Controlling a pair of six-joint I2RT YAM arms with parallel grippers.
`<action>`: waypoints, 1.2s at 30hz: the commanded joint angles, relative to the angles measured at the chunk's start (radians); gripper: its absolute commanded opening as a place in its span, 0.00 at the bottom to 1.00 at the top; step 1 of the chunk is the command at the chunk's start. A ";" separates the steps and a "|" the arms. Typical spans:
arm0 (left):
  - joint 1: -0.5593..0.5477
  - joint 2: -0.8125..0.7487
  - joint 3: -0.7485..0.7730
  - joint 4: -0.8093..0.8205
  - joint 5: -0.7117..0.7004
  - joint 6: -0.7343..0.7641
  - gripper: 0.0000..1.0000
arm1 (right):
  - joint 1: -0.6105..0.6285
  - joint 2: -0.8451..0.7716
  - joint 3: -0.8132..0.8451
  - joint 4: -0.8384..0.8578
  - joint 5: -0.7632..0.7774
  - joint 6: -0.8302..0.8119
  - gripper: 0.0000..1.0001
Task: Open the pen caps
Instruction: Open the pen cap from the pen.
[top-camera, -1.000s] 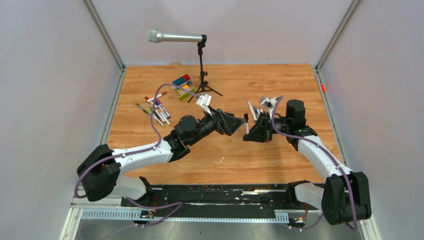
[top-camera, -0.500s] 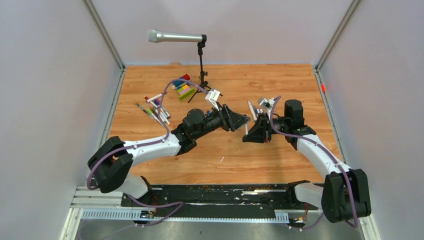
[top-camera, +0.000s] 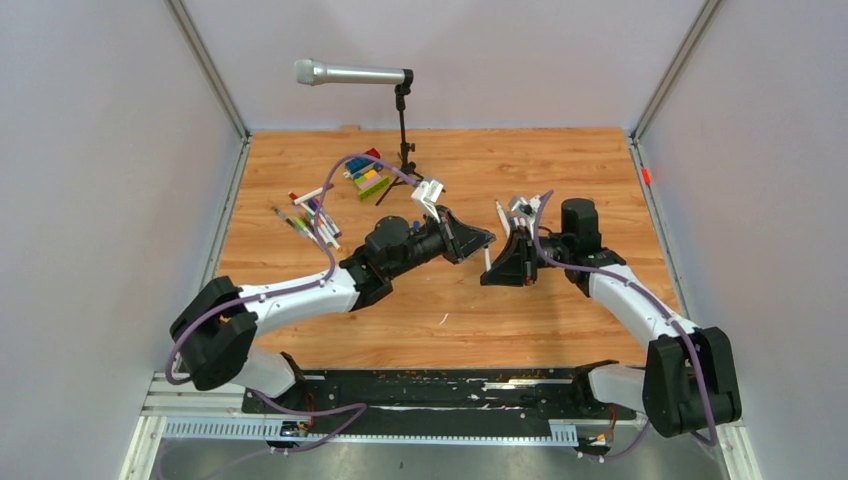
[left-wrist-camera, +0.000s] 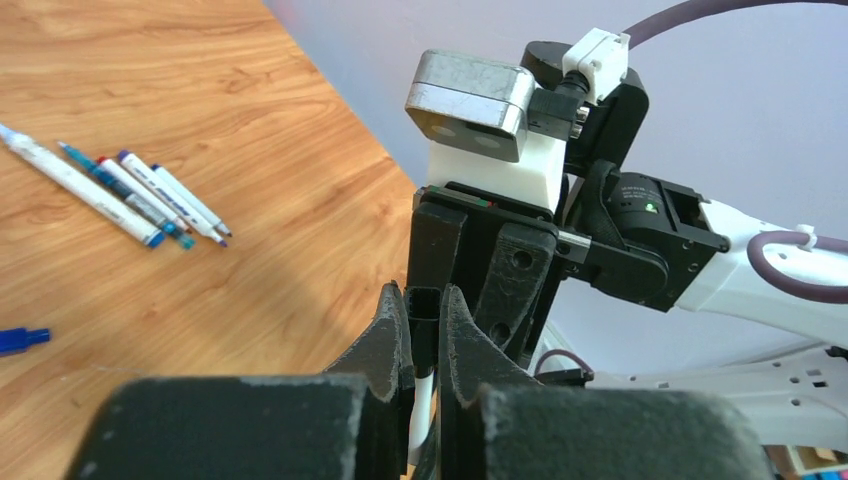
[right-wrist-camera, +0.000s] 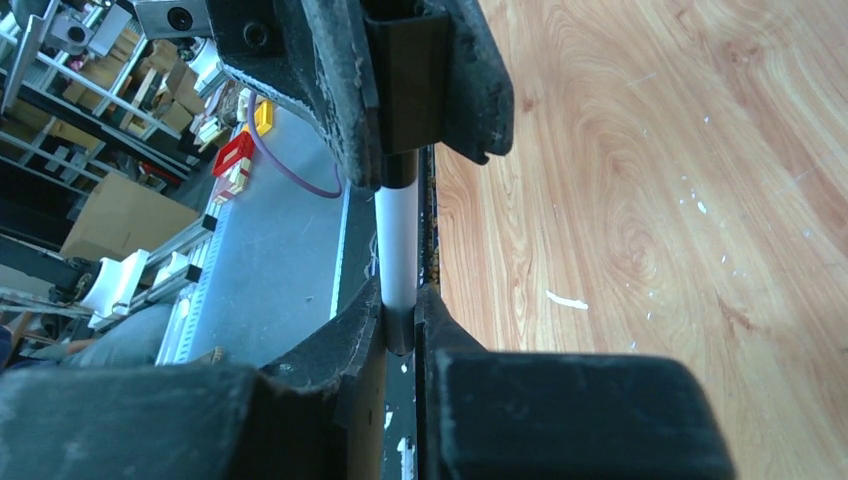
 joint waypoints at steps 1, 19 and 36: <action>0.066 -0.113 0.047 0.039 -0.210 0.105 0.00 | 0.067 0.012 0.016 0.011 -0.034 -0.031 0.00; 0.150 -0.400 -0.042 0.186 -0.480 0.323 0.00 | 0.186 0.092 0.033 -0.075 -0.014 -0.126 0.00; 0.151 -0.585 -0.254 -0.045 -0.426 0.219 0.00 | 0.115 0.116 0.204 -0.537 0.288 -0.615 0.00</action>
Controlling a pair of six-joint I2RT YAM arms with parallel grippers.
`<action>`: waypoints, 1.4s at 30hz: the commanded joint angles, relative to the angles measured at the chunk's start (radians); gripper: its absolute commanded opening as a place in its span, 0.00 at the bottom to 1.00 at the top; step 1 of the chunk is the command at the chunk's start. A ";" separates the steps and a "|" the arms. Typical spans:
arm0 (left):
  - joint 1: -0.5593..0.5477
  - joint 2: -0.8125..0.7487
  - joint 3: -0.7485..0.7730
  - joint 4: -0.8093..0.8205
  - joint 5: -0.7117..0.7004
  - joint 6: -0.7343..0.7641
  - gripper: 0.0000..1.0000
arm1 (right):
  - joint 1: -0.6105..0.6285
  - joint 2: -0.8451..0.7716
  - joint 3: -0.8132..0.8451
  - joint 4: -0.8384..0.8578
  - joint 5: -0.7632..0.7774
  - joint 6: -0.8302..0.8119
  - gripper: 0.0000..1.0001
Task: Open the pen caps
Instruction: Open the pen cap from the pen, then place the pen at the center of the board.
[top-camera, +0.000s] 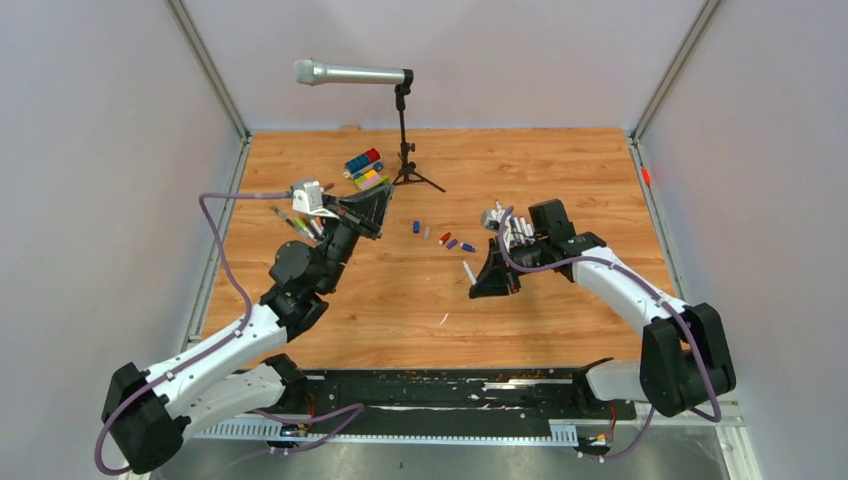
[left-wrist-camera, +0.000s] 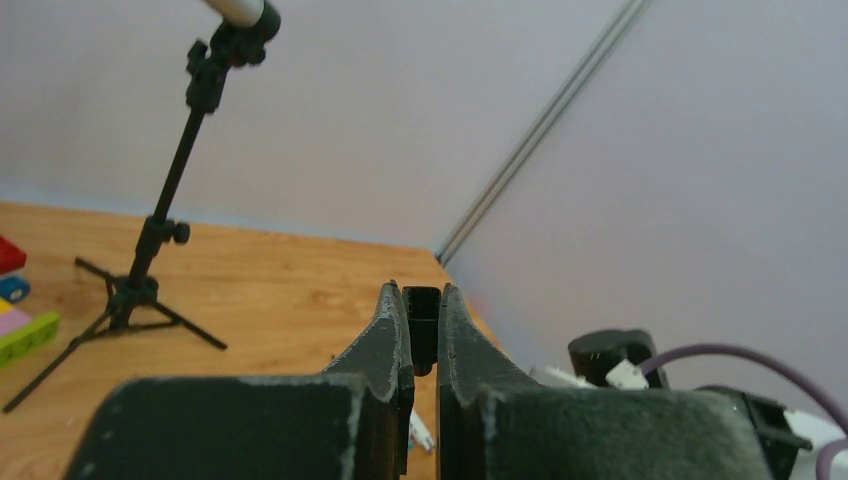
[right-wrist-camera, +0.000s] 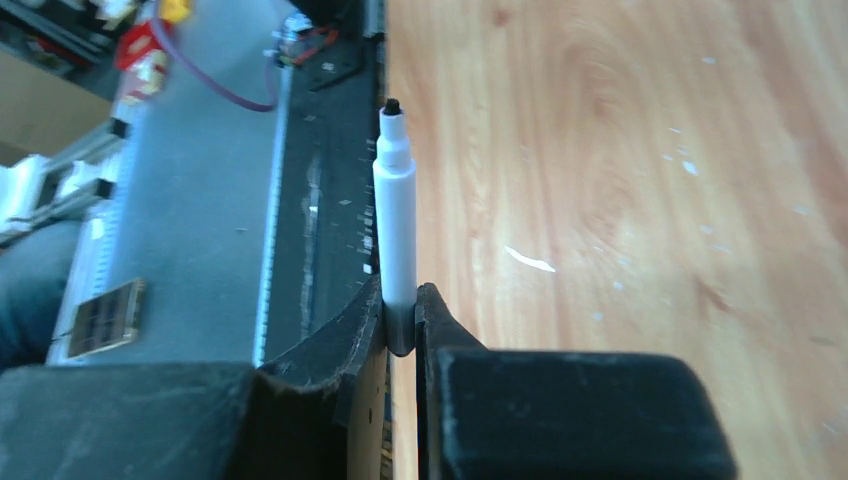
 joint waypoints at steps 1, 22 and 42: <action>-0.002 -0.050 -0.063 -0.082 0.036 -0.080 0.00 | -0.072 0.005 0.059 -0.109 0.145 -0.154 0.00; -0.002 0.184 -0.186 -0.143 0.280 -0.360 0.03 | -0.439 0.051 0.003 0.152 0.752 0.138 0.00; -0.002 0.242 -0.189 -0.123 0.324 -0.359 0.04 | -0.456 0.419 0.245 -0.026 0.818 0.142 0.09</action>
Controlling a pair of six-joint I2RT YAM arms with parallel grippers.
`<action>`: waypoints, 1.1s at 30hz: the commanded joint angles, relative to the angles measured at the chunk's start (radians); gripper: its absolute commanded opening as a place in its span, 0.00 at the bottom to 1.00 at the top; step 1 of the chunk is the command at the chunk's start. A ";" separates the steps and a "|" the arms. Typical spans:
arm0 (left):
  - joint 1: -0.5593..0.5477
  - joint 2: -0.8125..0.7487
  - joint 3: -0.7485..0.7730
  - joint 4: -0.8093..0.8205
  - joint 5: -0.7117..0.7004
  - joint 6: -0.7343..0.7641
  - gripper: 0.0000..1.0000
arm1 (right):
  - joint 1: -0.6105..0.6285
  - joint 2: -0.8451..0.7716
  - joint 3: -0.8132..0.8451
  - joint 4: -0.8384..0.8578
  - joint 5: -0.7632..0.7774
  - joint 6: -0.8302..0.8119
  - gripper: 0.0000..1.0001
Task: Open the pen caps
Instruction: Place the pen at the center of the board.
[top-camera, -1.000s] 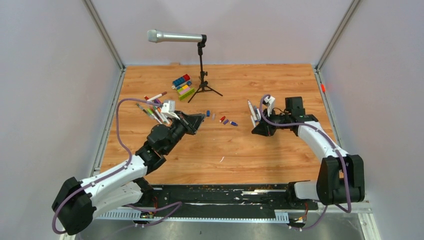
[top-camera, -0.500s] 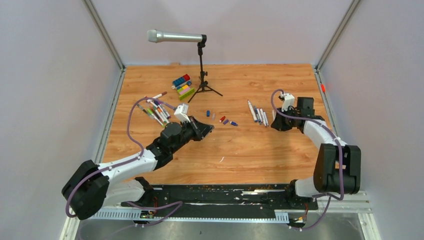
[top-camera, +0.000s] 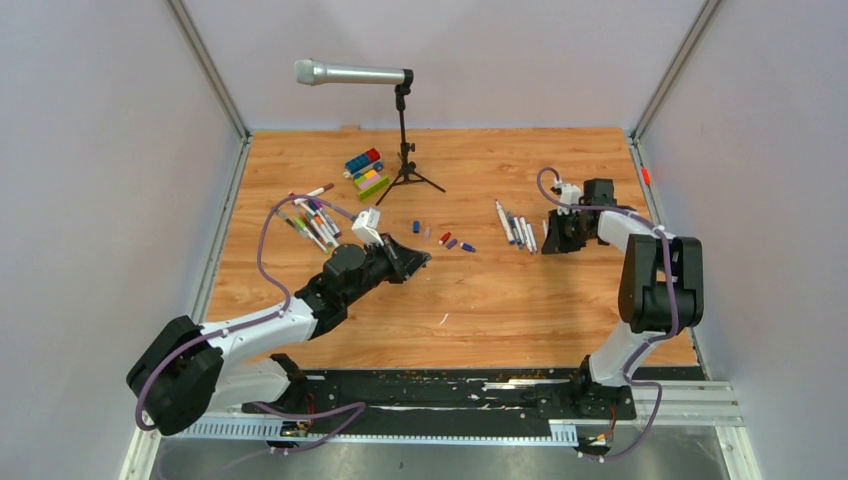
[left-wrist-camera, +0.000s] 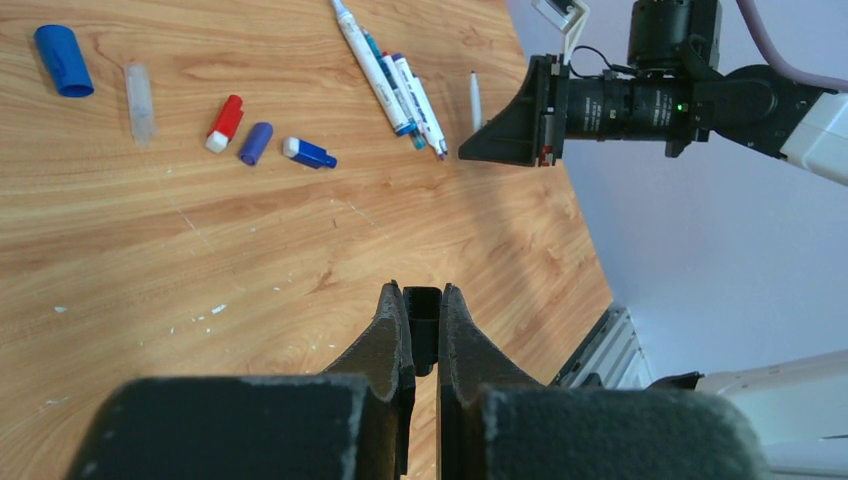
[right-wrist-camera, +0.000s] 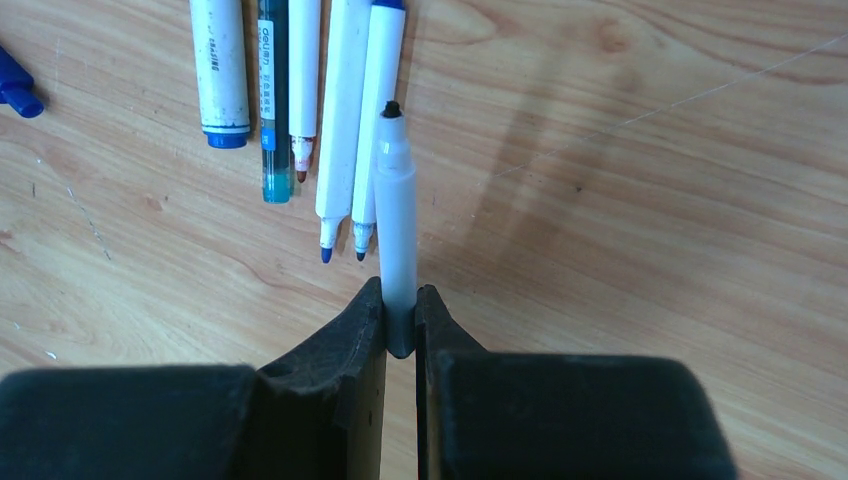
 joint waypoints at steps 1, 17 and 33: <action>-0.002 -0.001 0.002 0.038 0.008 0.001 0.04 | -0.001 0.017 0.039 -0.035 0.007 0.016 0.10; -0.002 0.025 0.003 0.061 0.044 -0.011 0.06 | -0.001 0.074 0.070 -0.055 -0.016 0.026 0.25; -0.020 0.192 0.165 -0.067 0.169 -0.003 0.05 | -0.031 0.021 0.105 -0.157 -0.183 -0.086 0.28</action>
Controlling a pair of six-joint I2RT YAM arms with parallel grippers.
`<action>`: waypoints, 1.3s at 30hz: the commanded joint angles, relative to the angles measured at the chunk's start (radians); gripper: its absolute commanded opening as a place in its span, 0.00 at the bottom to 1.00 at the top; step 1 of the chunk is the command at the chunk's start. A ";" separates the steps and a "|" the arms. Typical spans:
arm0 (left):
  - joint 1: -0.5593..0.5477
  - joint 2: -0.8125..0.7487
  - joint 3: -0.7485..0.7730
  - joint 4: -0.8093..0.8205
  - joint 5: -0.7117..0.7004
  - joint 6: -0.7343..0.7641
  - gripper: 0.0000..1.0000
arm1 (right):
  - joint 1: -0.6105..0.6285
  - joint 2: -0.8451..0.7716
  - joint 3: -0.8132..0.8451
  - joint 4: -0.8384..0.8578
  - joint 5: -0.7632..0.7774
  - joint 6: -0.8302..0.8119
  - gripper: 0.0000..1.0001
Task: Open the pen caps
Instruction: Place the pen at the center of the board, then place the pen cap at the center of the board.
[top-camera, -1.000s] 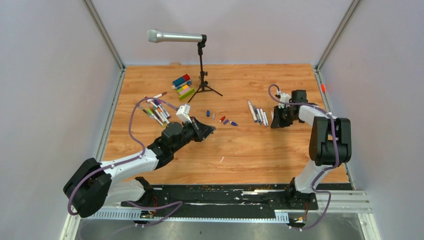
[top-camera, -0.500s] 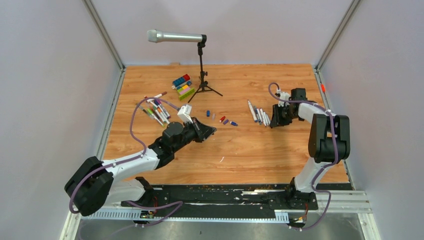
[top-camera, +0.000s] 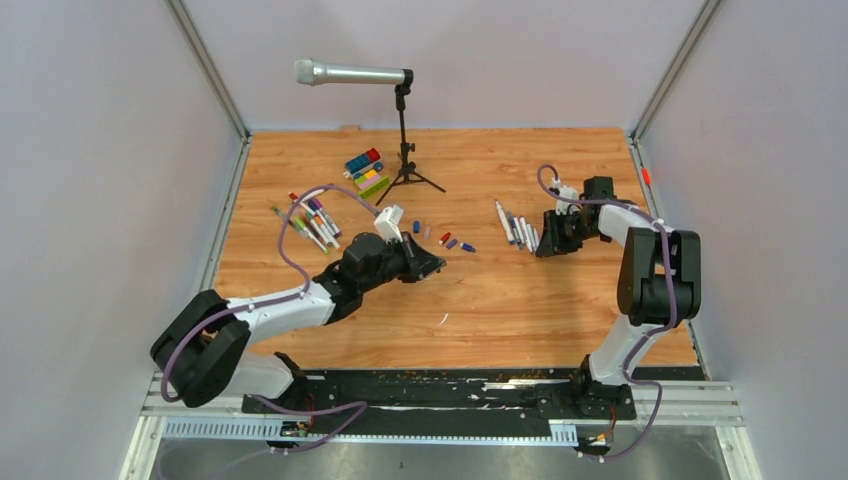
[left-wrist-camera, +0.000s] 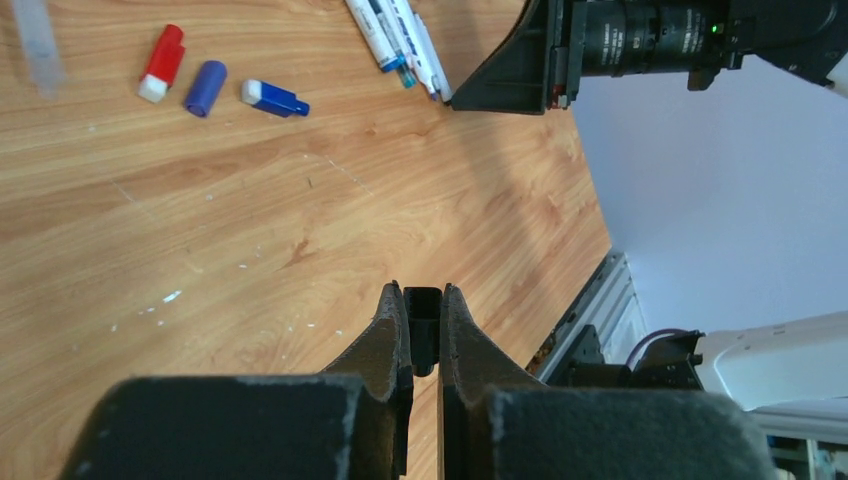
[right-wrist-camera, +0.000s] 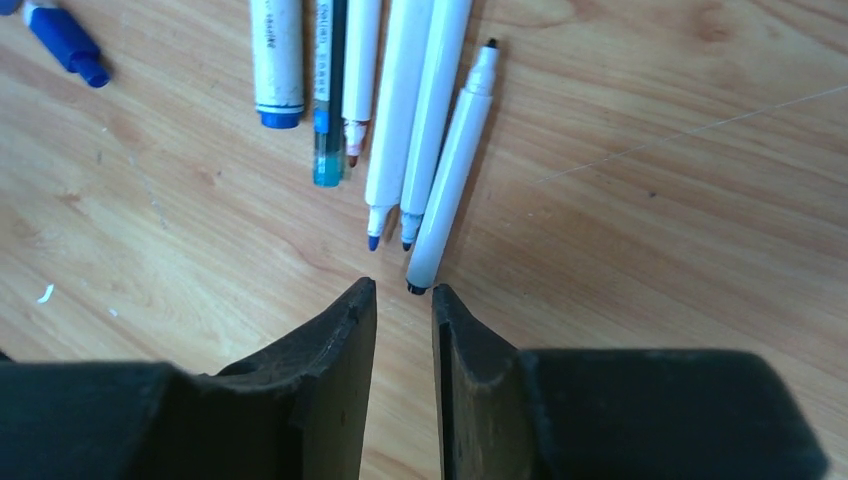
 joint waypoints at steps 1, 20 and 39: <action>-0.031 0.063 0.115 -0.080 0.033 0.021 0.06 | -0.031 -0.045 0.046 -0.070 -0.112 -0.088 0.28; -0.118 0.630 0.795 -0.746 -0.088 0.261 0.18 | -0.099 -0.154 0.017 -0.117 -0.241 -0.169 0.31; -0.118 0.898 1.143 -0.928 -0.120 0.328 0.28 | -0.116 -0.156 0.016 -0.121 -0.272 -0.175 0.31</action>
